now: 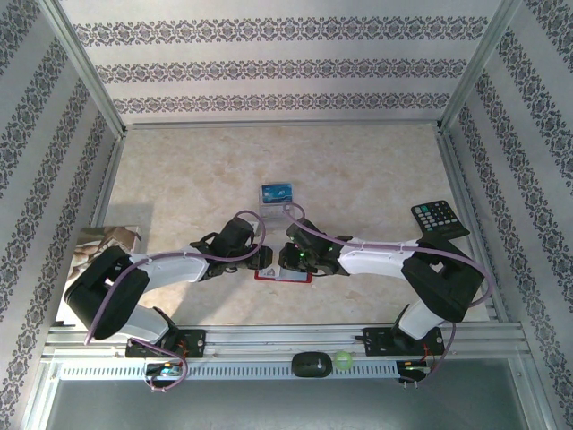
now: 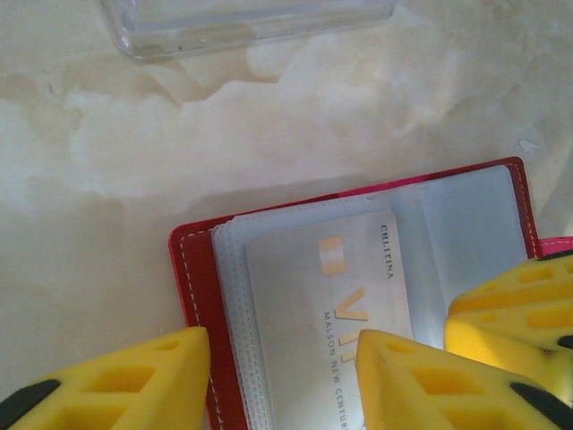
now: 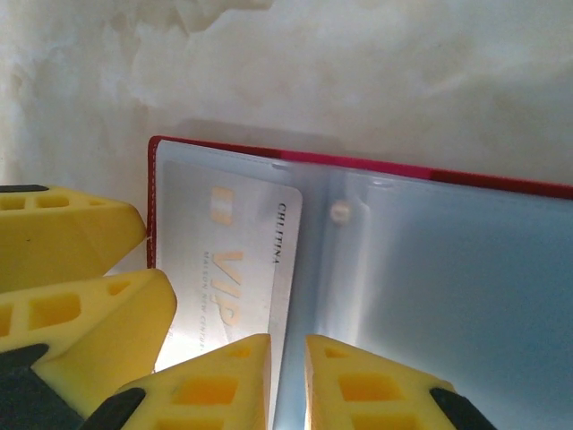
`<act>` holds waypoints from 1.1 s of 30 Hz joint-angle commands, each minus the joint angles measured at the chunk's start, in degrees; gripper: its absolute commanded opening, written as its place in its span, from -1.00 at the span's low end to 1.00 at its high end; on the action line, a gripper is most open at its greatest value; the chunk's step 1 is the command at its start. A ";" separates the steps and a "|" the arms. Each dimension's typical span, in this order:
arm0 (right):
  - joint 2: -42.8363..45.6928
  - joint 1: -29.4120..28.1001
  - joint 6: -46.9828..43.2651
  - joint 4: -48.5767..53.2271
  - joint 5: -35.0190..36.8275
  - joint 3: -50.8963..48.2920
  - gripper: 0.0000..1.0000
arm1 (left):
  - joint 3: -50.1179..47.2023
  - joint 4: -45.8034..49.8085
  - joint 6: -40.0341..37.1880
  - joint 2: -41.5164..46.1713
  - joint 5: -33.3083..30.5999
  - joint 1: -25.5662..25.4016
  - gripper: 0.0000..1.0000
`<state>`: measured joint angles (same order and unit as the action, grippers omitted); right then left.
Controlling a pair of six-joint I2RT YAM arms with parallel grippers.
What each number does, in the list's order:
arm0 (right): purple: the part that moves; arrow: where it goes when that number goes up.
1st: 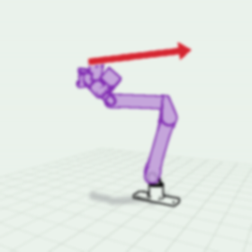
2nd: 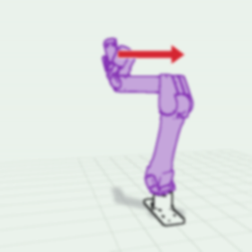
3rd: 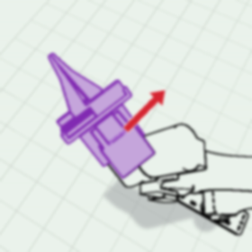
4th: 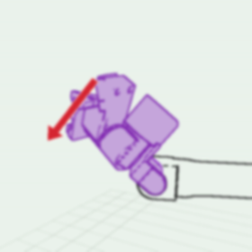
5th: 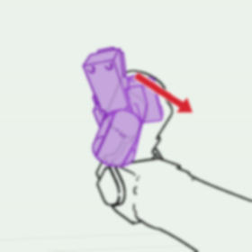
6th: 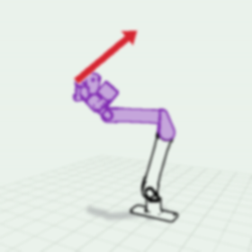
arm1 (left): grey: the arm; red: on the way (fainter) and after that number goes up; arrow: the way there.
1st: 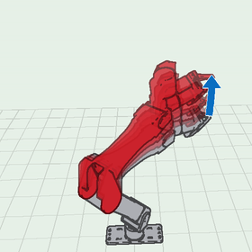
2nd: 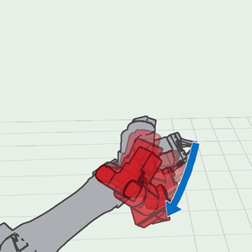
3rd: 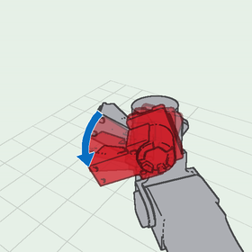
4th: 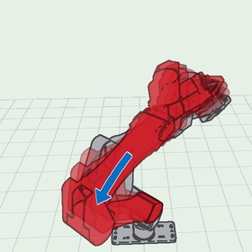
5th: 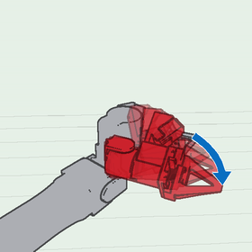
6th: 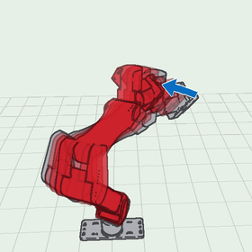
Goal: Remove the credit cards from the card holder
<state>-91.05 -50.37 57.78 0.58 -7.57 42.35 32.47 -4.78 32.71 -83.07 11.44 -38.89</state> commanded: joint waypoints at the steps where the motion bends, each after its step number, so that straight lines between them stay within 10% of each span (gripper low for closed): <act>1: -0.79 0.36 0.92 -0.58 0.54 -0.62 -0.64 | 0.12 0.31 -0.01 -1.26 -1.68 -0.75 -0.07; 33: -1.14 1.24 2.23 -8.61 -0.94 -3.50 -0.60 | -4.07 -0.44 4.46 0.08 -1.51 -2.15 -0.28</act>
<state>-94.19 -49.60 60.10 -7.60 -10.20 39.90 30.22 -7.38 36.07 -83.57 8.86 -39.81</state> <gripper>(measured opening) 0.200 0.353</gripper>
